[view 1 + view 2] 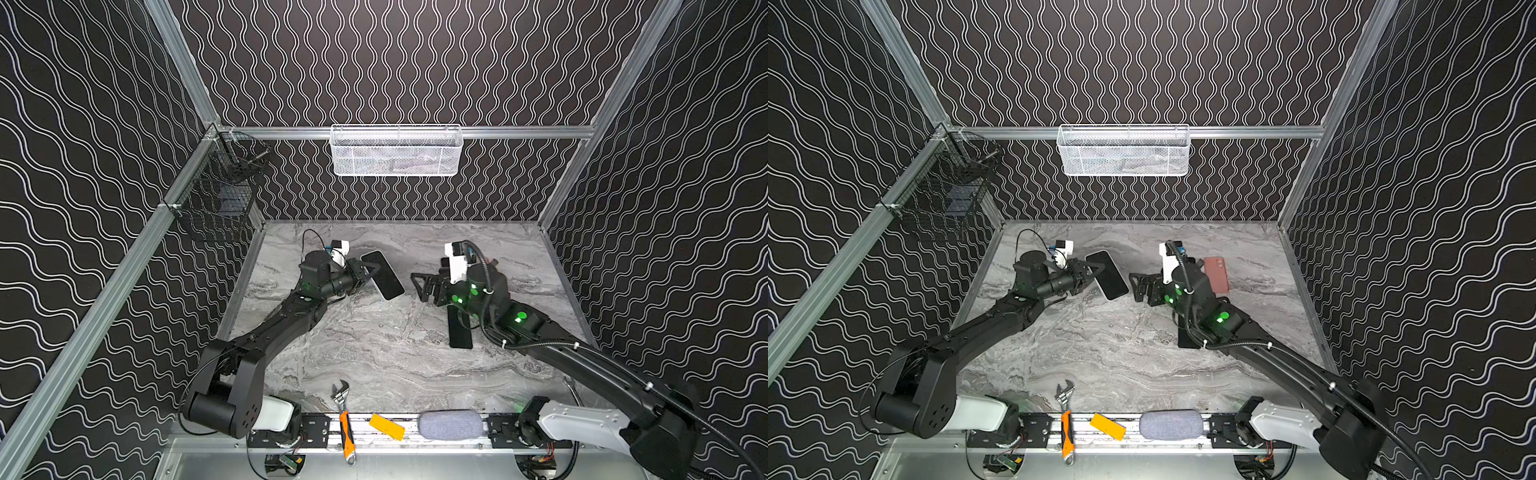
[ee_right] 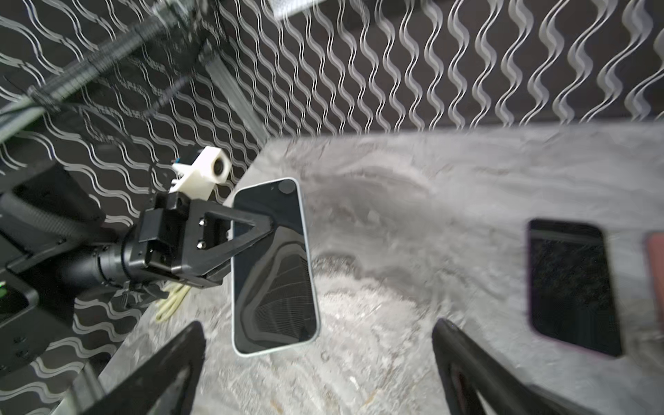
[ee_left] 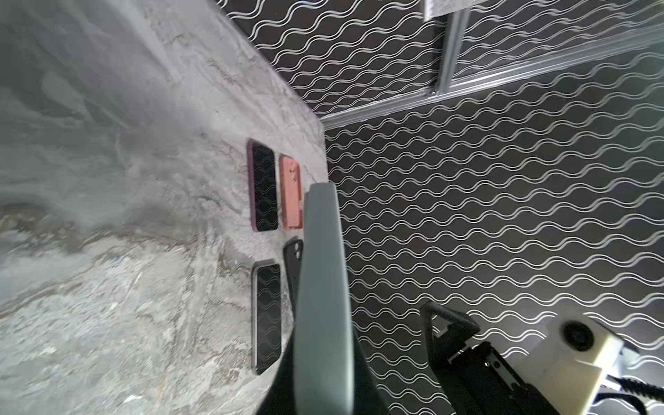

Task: Take the phone out of the phone case
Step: Pass the phone.

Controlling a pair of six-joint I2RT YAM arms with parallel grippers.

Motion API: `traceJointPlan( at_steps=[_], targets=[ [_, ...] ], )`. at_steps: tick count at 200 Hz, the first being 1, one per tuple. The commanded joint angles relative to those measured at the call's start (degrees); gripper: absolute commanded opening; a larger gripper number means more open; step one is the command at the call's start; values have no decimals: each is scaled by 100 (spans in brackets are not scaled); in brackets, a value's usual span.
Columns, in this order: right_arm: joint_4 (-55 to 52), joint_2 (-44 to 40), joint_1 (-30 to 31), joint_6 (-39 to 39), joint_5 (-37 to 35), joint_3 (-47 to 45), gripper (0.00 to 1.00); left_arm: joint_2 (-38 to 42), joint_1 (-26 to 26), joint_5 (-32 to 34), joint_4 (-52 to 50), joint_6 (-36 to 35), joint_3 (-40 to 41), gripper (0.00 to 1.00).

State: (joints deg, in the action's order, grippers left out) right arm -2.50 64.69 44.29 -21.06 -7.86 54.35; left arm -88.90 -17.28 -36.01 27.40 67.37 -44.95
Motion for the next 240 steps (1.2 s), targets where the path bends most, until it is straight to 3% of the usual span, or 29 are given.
traceJointPlan(
  at_steps=[1,43,94,114,184,213,240],
  targets=[
    [-15,-305,9,289,-176,-18,100,121,-6,182,802,372,-114,0],
    [-115,-881,-71,173,302,-191,99,462,-142,685,1762,1049,-172,0],
    [579,-1073,-783,-728,2597,-503,96,774,-578,1314,2074,1132,-464,0],
    [1152,-1020,-874,-1093,3142,-752,94,766,-712,1487,2223,1154,-397,0],
    [1992,-599,-887,-1199,4137,-871,99,234,-756,1764,3357,1661,-58,0],
    [3011,-208,-895,-1523,4505,-1072,87,54,-811,1833,3430,1674,-46,0],
    [3324,90,-905,-1641,4378,-1042,75,-36,-843,1834,3439,1663,-27,0]
  ],
)
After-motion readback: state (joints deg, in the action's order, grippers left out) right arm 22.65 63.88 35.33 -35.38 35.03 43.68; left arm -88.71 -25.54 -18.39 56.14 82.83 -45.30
